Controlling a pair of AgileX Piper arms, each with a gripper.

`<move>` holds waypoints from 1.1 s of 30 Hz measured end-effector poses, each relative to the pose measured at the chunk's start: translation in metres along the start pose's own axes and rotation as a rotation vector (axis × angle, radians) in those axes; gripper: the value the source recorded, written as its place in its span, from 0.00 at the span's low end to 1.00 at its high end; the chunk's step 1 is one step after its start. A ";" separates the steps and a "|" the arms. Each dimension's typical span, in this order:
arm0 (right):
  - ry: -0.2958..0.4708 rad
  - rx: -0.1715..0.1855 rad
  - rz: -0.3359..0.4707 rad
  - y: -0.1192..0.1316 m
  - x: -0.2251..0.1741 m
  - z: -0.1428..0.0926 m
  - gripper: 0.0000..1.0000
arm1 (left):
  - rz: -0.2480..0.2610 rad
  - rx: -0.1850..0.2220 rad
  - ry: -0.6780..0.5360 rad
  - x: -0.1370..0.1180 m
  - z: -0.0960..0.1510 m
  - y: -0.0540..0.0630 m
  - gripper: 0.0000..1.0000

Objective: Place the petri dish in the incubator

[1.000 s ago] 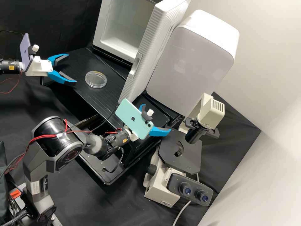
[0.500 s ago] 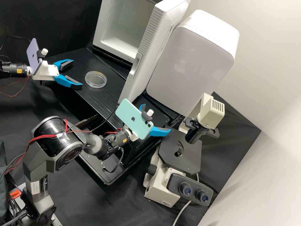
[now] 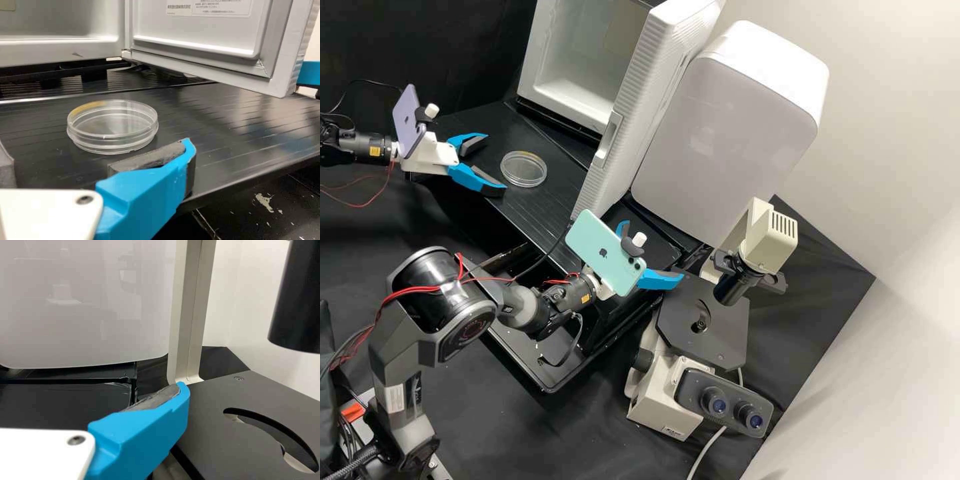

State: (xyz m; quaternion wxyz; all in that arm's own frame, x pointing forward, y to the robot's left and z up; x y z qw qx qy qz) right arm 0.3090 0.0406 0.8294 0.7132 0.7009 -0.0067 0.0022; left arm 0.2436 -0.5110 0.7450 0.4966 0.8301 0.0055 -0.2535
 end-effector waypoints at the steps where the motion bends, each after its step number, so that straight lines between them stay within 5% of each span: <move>1: 0.000 0.000 0.000 0.000 0.000 0.000 1.00 | -0.004 0.001 -0.001 0.001 0.001 0.001 1.00; 17: 0.000 0.000 0.000 0.000 0.000 0.000 1.00 | -0.031 0.030 -0.011 0.023 0.010 0.007 1.00; 33: 0.000 0.000 0.000 0.000 0.000 0.000 1.00 | -0.003 0.044 0.036 0.042 0.006 0.016 1.00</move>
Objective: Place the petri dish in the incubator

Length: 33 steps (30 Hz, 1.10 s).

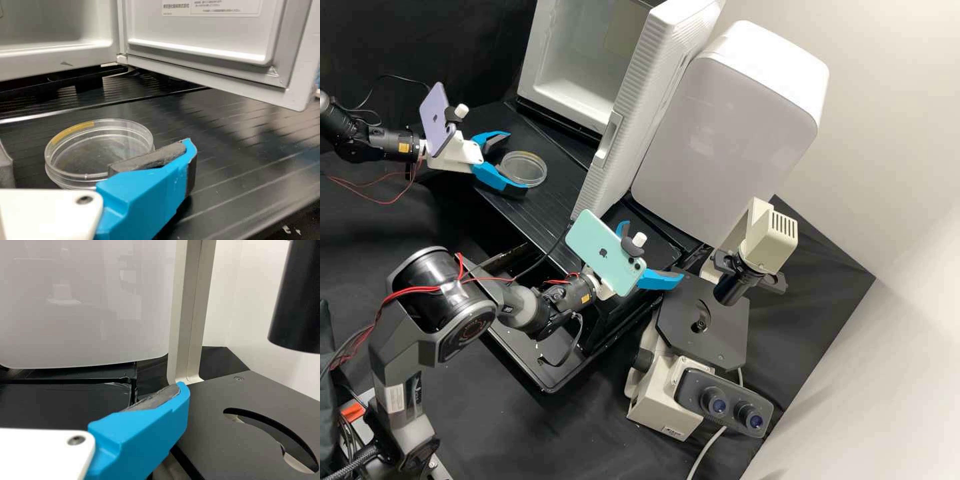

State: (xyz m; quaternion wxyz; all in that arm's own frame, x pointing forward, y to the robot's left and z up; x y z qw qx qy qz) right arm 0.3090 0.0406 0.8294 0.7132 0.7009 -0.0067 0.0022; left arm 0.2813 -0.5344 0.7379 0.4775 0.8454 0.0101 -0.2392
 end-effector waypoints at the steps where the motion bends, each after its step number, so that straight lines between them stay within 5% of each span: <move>1: 0.000 0.000 0.000 0.000 0.000 0.000 1.00 | 0.000 0.000 0.000 0.001 0.000 0.000 1.00; 33: 0.000 0.000 0.000 0.000 0.000 0.000 1.00 | -0.027 -0.040 -0.046 0.006 0.000 -0.014 1.00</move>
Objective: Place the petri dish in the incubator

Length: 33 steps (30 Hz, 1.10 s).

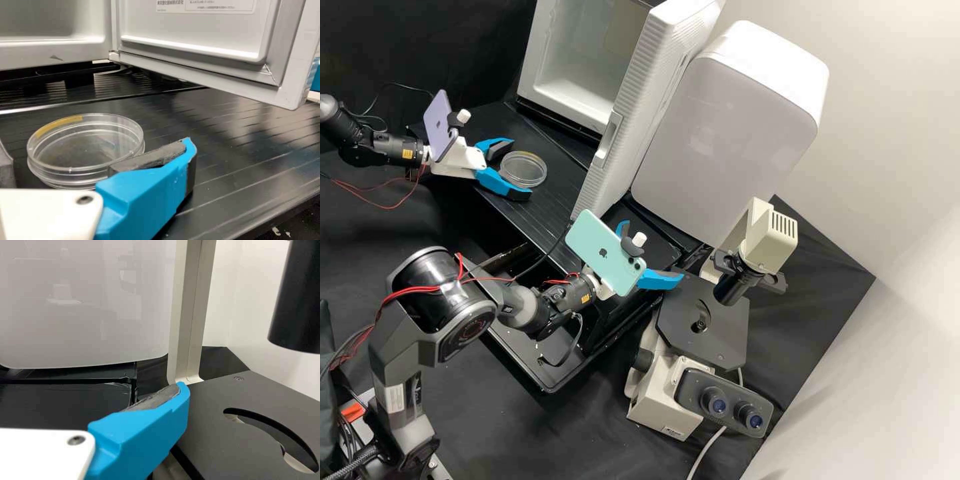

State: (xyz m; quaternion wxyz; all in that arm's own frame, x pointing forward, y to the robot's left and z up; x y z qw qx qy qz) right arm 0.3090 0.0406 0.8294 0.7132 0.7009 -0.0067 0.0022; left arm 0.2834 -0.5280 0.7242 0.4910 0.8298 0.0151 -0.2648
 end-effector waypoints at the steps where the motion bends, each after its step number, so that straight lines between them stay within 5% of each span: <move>1: 0.000 0.000 0.000 0.000 0.000 0.000 1.00 | 0.003 0.000 -0.002 0.000 0.000 0.000 1.00; 11: 0.000 0.000 0.000 0.000 0.000 0.000 1.00 | 0.007 0.000 -0.004 0.006 -0.001 0.000 1.00; 12: 0.000 0.000 0.000 0.000 0.000 0.000 1.00 | 0.009 0.000 -0.005 0.006 -0.001 0.000 0.00; 33: 0.000 0.000 0.000 0.000 0.000 0.000 1.00 | 0.014 0.015 0.000 0.006 -0.001 0.000 0.00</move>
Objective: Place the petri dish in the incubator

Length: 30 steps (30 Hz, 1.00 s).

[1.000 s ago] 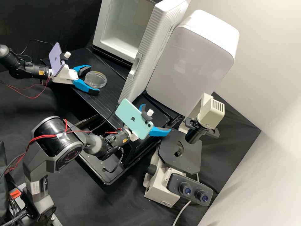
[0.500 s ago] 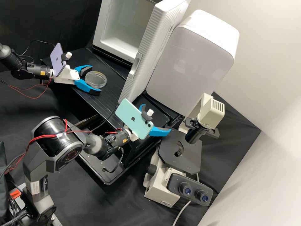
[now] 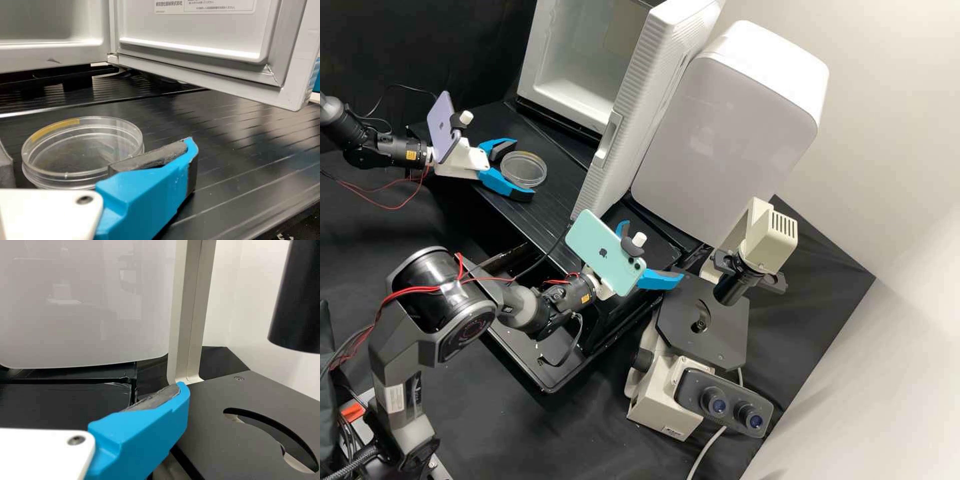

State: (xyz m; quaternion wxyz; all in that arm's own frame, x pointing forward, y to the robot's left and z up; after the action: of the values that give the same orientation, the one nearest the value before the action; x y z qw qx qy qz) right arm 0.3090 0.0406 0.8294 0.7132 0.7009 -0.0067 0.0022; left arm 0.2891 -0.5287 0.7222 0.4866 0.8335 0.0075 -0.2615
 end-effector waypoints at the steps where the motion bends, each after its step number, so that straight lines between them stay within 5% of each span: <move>1: 0.000 0.000 0.000 0.000 0.000 0.000 1.00 | 0.000 0.000 0.000 0.000 0.000 0.000 0.00; 30: 0.000 0.000 0.000 0.000 0.000 0.000 1.00 | 0.006 -0.007 0.014 0.000 -0.001 0.001 0.00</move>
State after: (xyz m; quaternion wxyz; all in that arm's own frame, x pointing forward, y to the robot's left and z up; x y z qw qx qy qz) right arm 0.3090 0.0406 0.8294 0.7132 0.7009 -0.0067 0.0022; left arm 0.2898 -0.5279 0.7232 0.4902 0.8336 0.0092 -0.2544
